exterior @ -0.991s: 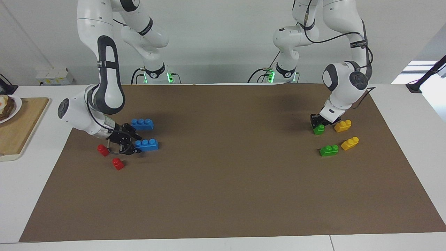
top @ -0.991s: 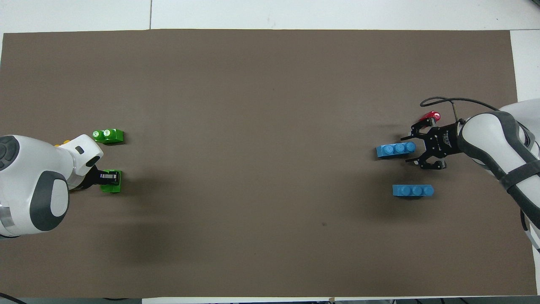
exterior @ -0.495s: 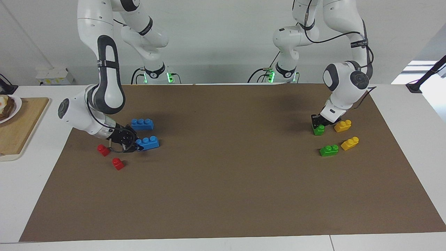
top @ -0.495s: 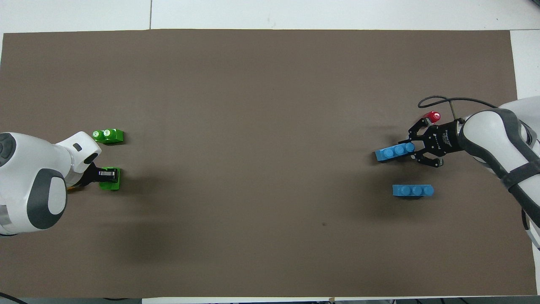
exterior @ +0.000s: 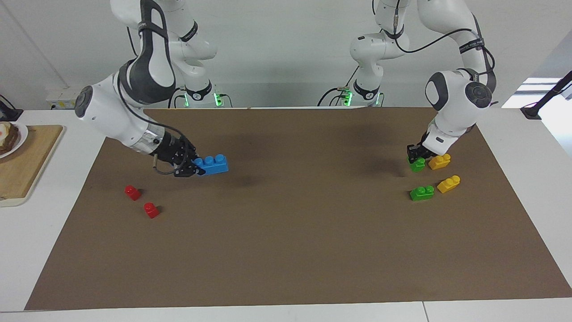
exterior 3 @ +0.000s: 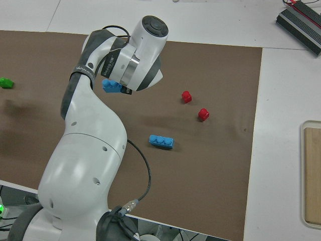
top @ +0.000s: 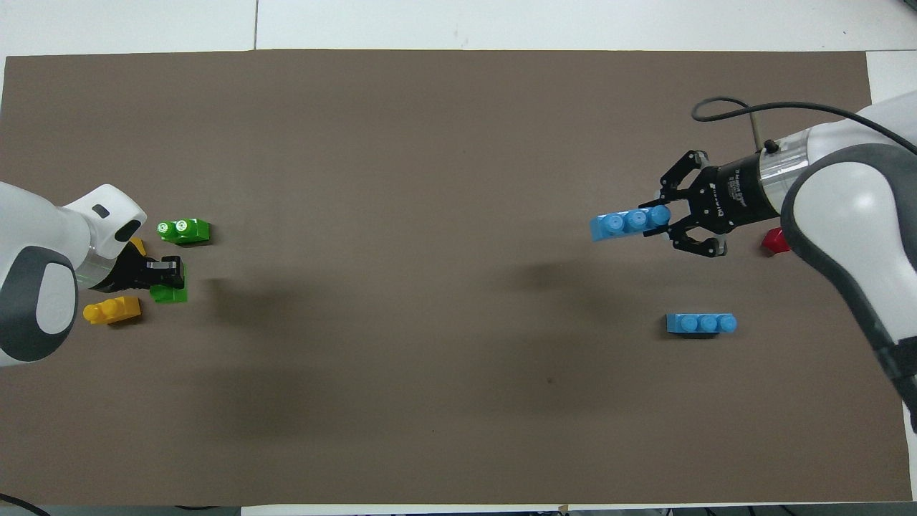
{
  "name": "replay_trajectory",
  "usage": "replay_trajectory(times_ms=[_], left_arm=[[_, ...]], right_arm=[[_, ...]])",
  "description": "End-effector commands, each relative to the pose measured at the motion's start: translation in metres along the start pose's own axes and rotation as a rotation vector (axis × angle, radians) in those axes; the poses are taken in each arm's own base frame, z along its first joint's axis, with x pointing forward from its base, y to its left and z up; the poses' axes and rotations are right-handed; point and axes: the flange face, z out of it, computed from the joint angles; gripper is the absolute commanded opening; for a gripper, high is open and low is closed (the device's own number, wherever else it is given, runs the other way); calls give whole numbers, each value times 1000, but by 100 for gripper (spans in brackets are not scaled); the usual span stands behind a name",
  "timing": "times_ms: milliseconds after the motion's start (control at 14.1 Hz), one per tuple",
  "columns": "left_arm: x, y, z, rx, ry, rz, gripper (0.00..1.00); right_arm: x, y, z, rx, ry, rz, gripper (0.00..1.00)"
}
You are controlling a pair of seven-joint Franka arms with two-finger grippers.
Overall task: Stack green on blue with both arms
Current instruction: 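Lift the green brick with the left gripper while the right gripper carries blue inward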
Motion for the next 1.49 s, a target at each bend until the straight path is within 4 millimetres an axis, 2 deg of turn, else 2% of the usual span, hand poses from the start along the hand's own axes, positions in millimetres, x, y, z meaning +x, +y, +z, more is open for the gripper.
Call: replay_trajectory(times_ms=[0, 71, 283, 425, 495, 637, 849, 991, 1061, 1203, 1415], left_arm=[[9, 21, -26, 5, -14, -117, 26], [8, 36, -31, 8, -12, -160, 26], [6, 69, -38, -11, 2, -309, 26], [5, 86, -44, -48, -3, -427, 26], [3, 93, -43, -49, -6, -483, 26], [-2, 118, -43, -53, 7, -602, 26], [-4, 152, -42, -90, 52, -806, 26], [-13, 172, -38, -96, 55, -873, 26], [-20, 185, -33, -102, 60, -896, 26], [-21, 195, -31, -137, 78, -1031, 26], [-26, 218, -30, -208, 105, -1197, 26]], right_arm=[[-62, -6, 24, 18, -12, 11, 0], [-87, -4, 40, 39, -5, 3, 0], [-132, 6, 86, 75, 6, 29, 0], [-138, 11, 117, 115, -5, 69, 0], [-139, 15, 137, 126, -4, 75, 0], [-133, 21, 167, 164, -1, 104, 0], [-117, 22, 195, 189, 0, 164, 0], [-116, 27, 224, 194, 25, 156, 0], [-117, 30, 234, 203, 34, 150, 0], [-115, 33, 250, 187, 47, 146, 0], [-121, 39, 266, 175, 57, 117, 0]])
